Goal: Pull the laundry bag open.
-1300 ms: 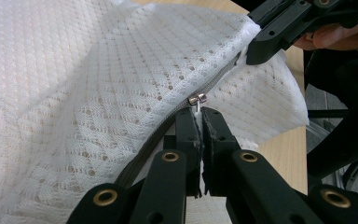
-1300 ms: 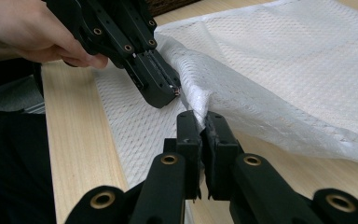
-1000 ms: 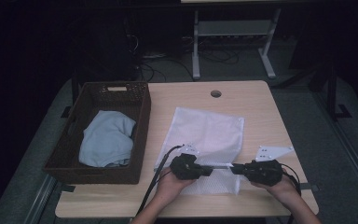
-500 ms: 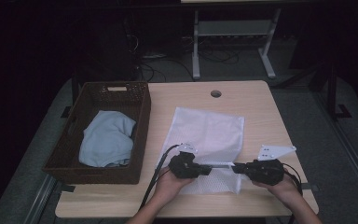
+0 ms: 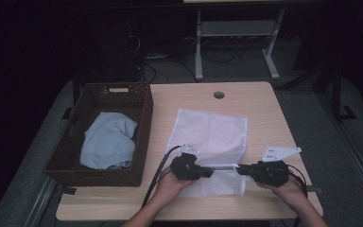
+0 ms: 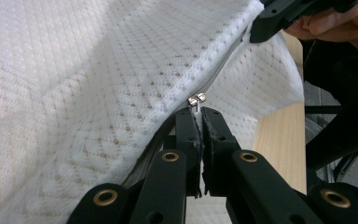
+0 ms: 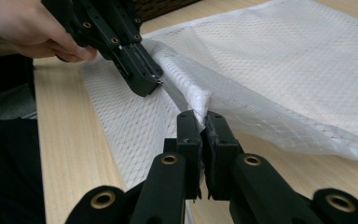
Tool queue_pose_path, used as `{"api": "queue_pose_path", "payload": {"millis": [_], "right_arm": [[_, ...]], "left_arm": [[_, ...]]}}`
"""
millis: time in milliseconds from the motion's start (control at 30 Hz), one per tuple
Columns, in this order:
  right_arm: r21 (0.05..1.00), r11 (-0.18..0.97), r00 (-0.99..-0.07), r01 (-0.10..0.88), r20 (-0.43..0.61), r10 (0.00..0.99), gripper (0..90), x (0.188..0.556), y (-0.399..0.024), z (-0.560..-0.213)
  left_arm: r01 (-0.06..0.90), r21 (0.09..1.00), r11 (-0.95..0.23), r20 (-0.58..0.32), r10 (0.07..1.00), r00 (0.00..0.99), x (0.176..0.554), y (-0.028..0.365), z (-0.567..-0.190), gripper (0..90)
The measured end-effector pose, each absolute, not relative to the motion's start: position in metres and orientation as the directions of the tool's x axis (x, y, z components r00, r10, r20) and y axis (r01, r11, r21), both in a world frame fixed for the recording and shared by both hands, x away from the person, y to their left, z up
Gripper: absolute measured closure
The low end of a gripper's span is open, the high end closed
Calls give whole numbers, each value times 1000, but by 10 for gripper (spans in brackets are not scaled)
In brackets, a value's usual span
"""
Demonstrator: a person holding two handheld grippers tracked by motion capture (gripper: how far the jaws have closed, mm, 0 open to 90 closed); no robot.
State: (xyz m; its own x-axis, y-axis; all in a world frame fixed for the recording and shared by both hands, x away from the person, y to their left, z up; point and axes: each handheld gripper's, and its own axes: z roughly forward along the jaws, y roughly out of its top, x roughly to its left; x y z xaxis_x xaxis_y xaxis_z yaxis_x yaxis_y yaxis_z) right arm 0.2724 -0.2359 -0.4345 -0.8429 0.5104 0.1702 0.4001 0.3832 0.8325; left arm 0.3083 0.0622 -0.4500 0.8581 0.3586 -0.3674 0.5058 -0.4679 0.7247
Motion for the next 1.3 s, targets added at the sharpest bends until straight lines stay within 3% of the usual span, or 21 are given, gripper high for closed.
{"api": "queue_pose_path", "payload": {"millis": [1300], "right_arm": [[822,348,-792,452,189,581,853,282,-260,-436]], "left_arm": [[544,704,-455,-398,382,834,317,72,-456,872]]}}
